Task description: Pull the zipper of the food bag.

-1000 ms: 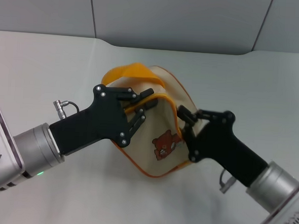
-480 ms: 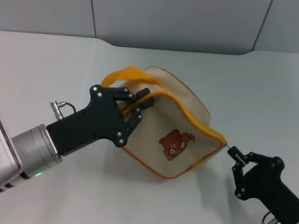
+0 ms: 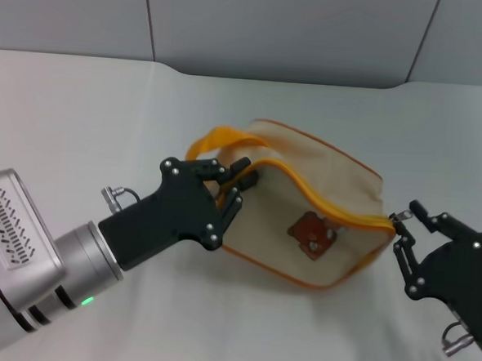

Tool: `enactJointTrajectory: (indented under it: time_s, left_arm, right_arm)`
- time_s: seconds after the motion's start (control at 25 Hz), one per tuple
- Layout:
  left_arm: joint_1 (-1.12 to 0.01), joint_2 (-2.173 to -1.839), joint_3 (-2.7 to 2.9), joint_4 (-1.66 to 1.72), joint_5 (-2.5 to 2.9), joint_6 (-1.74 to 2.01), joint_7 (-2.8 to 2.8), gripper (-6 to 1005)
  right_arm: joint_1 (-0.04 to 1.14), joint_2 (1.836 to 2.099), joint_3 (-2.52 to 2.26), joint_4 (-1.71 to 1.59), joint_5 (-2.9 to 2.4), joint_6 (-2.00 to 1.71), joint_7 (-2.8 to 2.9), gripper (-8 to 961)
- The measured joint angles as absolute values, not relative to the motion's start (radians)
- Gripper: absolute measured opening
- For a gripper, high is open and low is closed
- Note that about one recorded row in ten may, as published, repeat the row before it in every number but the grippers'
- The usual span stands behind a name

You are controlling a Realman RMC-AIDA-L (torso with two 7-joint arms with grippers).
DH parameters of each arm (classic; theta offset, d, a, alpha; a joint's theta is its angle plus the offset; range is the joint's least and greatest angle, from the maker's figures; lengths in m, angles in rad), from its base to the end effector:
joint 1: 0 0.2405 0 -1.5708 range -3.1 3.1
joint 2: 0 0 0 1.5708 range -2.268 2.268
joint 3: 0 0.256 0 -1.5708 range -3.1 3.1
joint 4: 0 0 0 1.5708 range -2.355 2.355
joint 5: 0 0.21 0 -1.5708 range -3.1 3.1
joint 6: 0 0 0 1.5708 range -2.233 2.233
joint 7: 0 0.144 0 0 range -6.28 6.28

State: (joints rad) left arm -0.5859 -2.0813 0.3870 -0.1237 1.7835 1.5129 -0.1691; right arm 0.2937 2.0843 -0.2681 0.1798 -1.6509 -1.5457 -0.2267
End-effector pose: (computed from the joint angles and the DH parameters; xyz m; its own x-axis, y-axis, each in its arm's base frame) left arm -0.2377 0.2881 -0.0810 0.7111 -0.2469 0.6583 0.2334 -0.8002 -0.5524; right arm 0.3104 0.2247 -0.0622 0.8535 0.2650 -0.4487 -0.3017 -0.4509 -0.8400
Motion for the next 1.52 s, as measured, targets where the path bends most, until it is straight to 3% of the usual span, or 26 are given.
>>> enactJointTrajectory:
  time_s: [0.08,0.28,0.4,0.6,1.0,1.2,1.52]
  left_arm:
    - [-0.581,-2.082,0.380,-0.144,1.785,1.509,-0.169,92]
    - [-0.548,-2.081,0.277,-0.182,1.786,1.503,-0.162,112]
    - [-0.539,-2.078,0.266,-0.176,1.790,1.510,-0.189,191]
    - [-0.526,-2.074,0.322,-0.115,1.792,1.562,-0.309,343]
    - [-0.503,-2.073,0.704,0.184,1.794,1.701,-0.649,705]
    - [-0.486,-2.074,0.779,0.256,1.794,1.723,-0.718,835]
    - [-0.469,-2.074,0.791,0.270,1.795,1.720,-0.709,835]
  right_arm:
    - [0.294,2.083,-0.272,0.145,-1.659,-1.575,-0.126,91]
    - [0.295,2.083,-0.274,0.037,-1.701,-1.642,0.100,257]
    - [0.294,2.082,-0.275,-0.044,-1.732,-1.692,0.258,501]
    - [0.294,2.081,-0.275,-0.206,-1.823,-1.756,0.518,729]
    - [0.355,2.079,-0.275,-0.441,-2.110,-1.867,0.814,778]
    - [0.388,2.079,-0.278,-0.465,-2.183,-1.891,0.849,783]
    - [0.396,2.079,-0.287,-0.467,-2.194,-1.906,0.848,782]
